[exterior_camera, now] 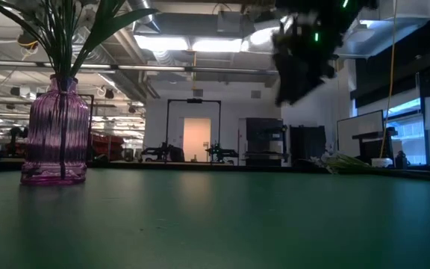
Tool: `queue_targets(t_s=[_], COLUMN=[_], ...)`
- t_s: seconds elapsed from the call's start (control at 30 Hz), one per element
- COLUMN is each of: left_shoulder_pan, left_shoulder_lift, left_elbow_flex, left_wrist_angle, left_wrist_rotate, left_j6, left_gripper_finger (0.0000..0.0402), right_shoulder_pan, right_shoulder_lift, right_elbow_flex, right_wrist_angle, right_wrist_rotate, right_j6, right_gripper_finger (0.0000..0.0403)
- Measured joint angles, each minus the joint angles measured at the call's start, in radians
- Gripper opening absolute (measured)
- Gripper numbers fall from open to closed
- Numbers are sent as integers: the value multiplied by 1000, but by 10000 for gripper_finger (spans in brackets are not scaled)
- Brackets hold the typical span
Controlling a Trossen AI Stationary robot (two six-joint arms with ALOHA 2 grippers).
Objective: Sort flowers into vase by color
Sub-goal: Put the white flowers into the violet vase
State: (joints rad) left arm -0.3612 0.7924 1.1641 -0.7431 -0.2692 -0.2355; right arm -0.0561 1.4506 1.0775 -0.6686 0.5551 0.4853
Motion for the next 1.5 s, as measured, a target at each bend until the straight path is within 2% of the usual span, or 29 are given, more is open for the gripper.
queue_targets(t_s=[0.1, 0.2, 0.4, 0.5, 0.67, 0.77, 0.87, 1.13, 1.23, 1.37, 1.5], left_shoulder_pan=[-31, -56, -94, -98, -98, -98, -98, -98, -98, -99, -98], left_shoulder_lift=[-4, -2, 17, 20, 21, 16, 4, -21, -37, -42, -42], left_elbow_flex=[-10, -41, -122, -165, -207, -207, -207, -206, -192, -125, -77], left_wrist_angle=[112, 191, 228, 241, 241, 249, 264, 273, 256, 245, 213], left_wrist_rotate=[17, 29, 27, 25, 5, 0, 1, -1, -12, -109, -133], left_j6=[65, 97, 100, 90, 88, 88, 88, 81, 81, 113, 146], left_gripper_finger=[160, 159, 159, 159, 159, 159, 159, 159, 159, 159, 159], right_shoulder_pan=[-157, -327, -648, -746, -840, -848, -841, -837, -791, -674, -483], right_shoulder_lift=[0, 5, 129, 230, 368, 424, 447, 449, 437, 371, 250], right_elbow_flex=[0, -1, -24, -25, -25, 3, 23, 30, 55, 113, 166], right_wrist_angle=[-114, -147, -126, -151, -172, -224, -214, -185, -193, -194, -136], right_wrist_rotate=[70, 110, 63, 59, 62, 106, 96, -64, -101, -122, -130], right_j6=[56, 62, 8, -18, -19, -18, -20, -72, -121, -153, -153], right_gripper_finger=[259, 259, 259, 259, 254, 228, 182, 23, 18, 33, 11])
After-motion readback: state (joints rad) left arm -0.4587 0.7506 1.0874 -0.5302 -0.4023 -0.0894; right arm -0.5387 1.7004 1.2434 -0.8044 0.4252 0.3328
